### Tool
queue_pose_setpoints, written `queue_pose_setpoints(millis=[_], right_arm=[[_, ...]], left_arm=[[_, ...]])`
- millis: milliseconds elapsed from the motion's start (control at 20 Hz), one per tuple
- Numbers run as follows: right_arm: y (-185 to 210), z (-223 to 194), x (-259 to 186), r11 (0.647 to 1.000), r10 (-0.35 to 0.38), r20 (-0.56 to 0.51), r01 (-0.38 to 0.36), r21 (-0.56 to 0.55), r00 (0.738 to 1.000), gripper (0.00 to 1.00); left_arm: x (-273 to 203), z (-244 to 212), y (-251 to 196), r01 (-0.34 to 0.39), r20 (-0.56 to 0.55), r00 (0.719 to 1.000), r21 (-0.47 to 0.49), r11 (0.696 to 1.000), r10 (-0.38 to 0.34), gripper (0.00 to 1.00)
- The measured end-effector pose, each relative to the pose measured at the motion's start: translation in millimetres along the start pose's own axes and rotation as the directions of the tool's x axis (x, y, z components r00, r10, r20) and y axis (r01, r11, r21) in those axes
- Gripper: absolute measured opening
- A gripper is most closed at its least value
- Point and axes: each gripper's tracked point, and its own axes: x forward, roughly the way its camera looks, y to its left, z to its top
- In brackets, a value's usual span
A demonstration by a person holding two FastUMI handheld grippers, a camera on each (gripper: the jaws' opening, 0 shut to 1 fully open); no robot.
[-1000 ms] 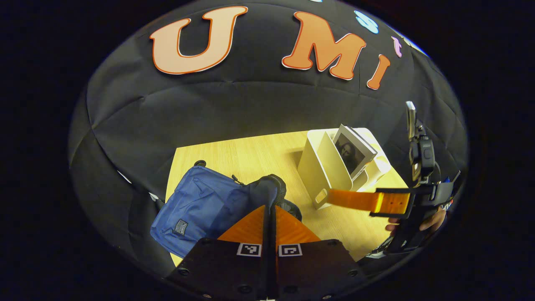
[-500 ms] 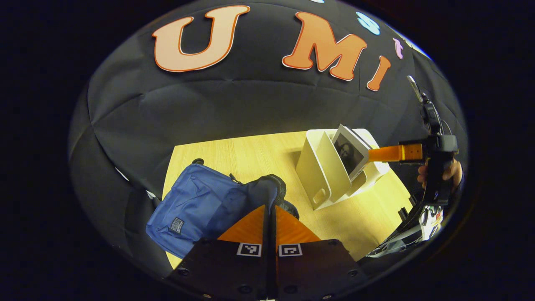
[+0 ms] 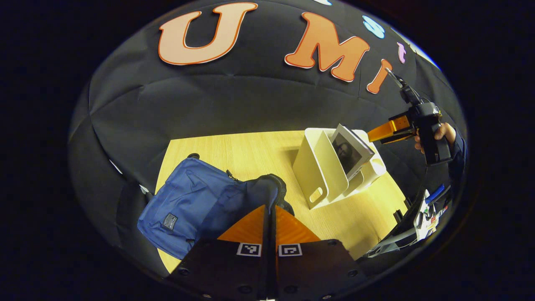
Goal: Open the schoolbag, grab two books from the bookshelf and put them into the schoolbag.
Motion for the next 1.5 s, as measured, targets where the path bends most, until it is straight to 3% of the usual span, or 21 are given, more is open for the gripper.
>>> queue_pose_setpoints(millis=[150, 450, 550, 700, 850, 900, 950, 1100, 1500], right_arm=[[3.6, 9.3, 15.8, 1.0, 0.017, -0.061, -0.016, 0.017, 0.998, 0.96], [-8.0, 9.3, 58.7, 0.997, -0.06, -0.179, 0.049, -0.067, 0.982, 0.88], [-8.9, 5.9, 68.0, 0.993, -0.083, -0.207, 0.065, -0.094, 0.975, 0.76], [-8.1, 4.7, 70.7, 0.993, -0.093, -0.228, 0.074, -0.092, 0.969, 0.36], [-10.3, 5.1, 69.7, 0.993, -0.093, -0.239, 0.073, -0.089, 0.967, 0.33], [-10.4, 4.8, 69.8, 0.993, -0.095, -0.24, 0.076, -0.085, 0.966, 0.39], [-10.3, 5.1, 68.5, 0.994, -0.093, -0.238, 0.076, -0.082, 0.967, 0.3], [-9.0, 11.0, 59.6, 0.996, -0.065, -0.226, 0.048, -0.081, 0.972, 0.26], [-20.0, 43.6, -11.9, 1.0, 0.009, -0.097, -0.011, -0.019, 0.995, 0.25]], left_arm=[[3.5, -5.7, 2.0, 0.007, -0.004, 1.0, -0.026, 1.0, -0.008, 0.01], [5.5, -14.1, 2.9, 0.021, -0.01, 1.0, -0.069, 0.997, -0.021, 0.01], [5.5, -17.1, 6.0, 0.02, -0.012, 1.0, -0.082, 0.996, -0.021, 0.01], [6.1, -20.0, 7.9, 0.019, -0.015, 1.0, -0.102, 0.995, -0.021, 0.01], [7.6, -21.5, 6.7, 0.023, -0.019, 1.0, -0.111, 0.994, -0.025, 0.01], [8.0, -22.4, 6.4, 0.024, -0.021, 0.999, -0.109, 0.994, -0.026, 0.01], [8.9, -21.8, 6.2, 0.024, -0.022, 0.999, -0.108, 0.994, -0.027, 0.01], [9.4, -20.7, 4.7, 0.027, -0.023, 0.999, -0.104, 0.994, -0.029, 0.01], [10.2, -19.1, 6.3, 0.024, -0.017, 1.0, -0.103, 0.994, -0.026, 0.01]])
